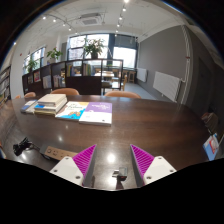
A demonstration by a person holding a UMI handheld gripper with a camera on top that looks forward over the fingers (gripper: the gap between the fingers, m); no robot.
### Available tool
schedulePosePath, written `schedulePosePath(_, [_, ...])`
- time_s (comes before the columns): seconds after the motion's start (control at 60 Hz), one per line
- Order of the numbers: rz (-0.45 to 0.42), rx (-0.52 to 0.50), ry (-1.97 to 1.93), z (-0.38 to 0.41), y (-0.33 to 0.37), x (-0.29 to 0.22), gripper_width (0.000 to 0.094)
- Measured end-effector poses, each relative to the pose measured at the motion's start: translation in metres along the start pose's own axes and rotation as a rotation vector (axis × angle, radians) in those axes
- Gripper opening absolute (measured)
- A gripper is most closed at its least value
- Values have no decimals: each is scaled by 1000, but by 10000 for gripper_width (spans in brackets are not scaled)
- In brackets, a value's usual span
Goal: Unplug charger
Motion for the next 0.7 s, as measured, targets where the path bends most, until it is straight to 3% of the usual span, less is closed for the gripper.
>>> schedulePosePath(0.117, [-96, 31, 14, 17, 71, -45, 738])
schedulePosePath(0.25, [-158, 48, -23, 44, 149, -56, 748])
schedulePosePath(0.483, [-151, 37, -94, 94, 249, -16, 742])
schedulePosePath(0.7, [-115, 26, -35, 140, 295, 19, 744])
Point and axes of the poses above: the point between the fingertips, and its own axes, seen from behind it with the camera up: z to the left, x down, y backward, against the way the camera looks, the point moved 1 cm from there along y, backward, against the way the camera looks, and after that the axes turned 3 degrees about y, right-handed, at the moved point
